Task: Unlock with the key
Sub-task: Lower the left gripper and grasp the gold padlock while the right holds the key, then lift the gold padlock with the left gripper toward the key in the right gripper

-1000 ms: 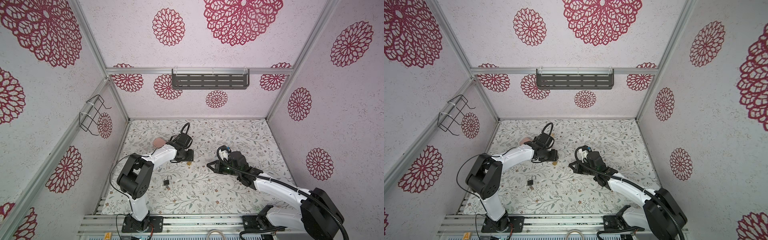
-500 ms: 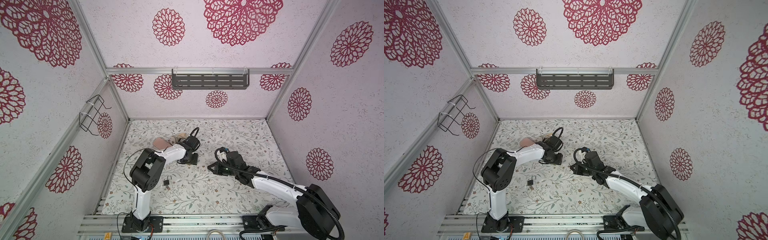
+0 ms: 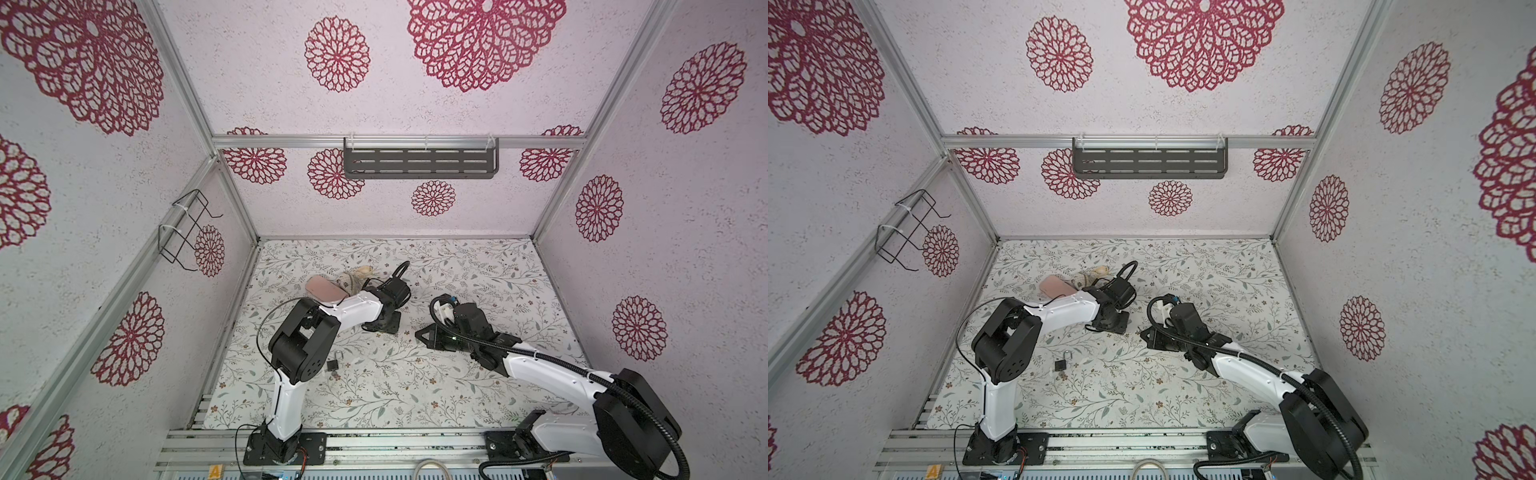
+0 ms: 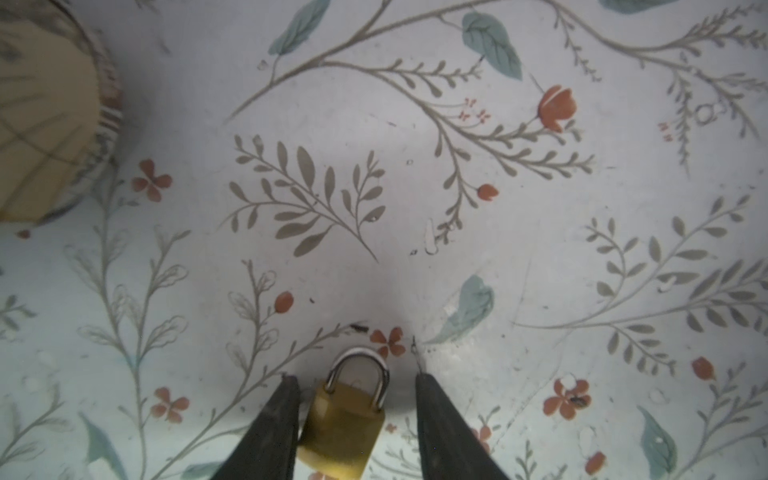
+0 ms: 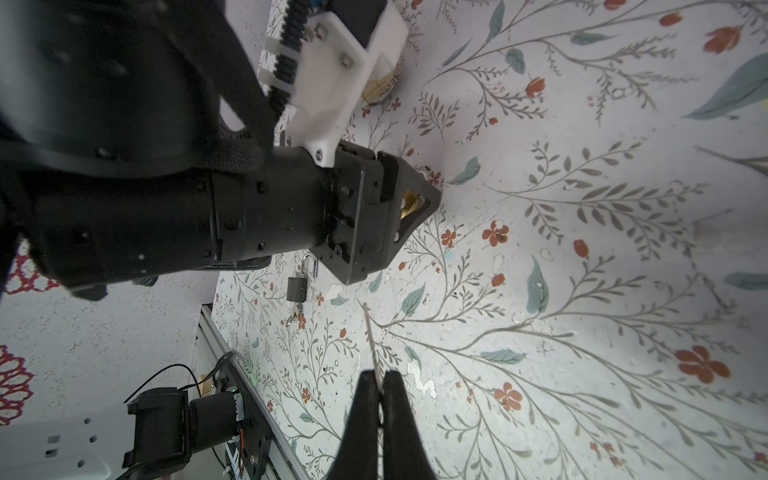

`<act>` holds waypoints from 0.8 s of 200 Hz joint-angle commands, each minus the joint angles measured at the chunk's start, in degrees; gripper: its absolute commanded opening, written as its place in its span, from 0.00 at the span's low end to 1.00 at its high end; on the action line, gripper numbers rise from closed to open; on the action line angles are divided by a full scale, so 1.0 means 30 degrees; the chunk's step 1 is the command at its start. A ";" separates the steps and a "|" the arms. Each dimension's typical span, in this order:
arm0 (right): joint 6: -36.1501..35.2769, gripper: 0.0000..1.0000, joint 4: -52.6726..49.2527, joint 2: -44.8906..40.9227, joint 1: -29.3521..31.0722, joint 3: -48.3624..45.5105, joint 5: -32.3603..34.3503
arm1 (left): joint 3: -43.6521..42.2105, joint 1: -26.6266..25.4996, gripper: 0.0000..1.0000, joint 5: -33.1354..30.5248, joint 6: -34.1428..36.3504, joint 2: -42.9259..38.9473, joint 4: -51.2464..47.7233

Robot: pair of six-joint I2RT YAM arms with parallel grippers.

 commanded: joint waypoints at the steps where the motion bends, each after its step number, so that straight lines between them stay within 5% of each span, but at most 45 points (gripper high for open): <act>1: -0.0489 0.00 0.0302 -0.0758 -0.0016 -0.0143 0.0430 | 0.0224 -0.0616 0.47 -0.0691 -0.0177 0.0704 -0.1292; 96: -0.0554 0.00 0.0223 -0.1080 -0.0016 -0.0240 0.0635 | 0.0016 -0.0866 0.37 -0.1343 -0.1102 0.0832 -0.1620; 160: -0.0265 0.00 0.0028 -0.1155 -0.0045 -0.0169 0.0957 | 0.0134 -0.0809 0.12 -0.1619 -0.0972 0.0312 -0.1875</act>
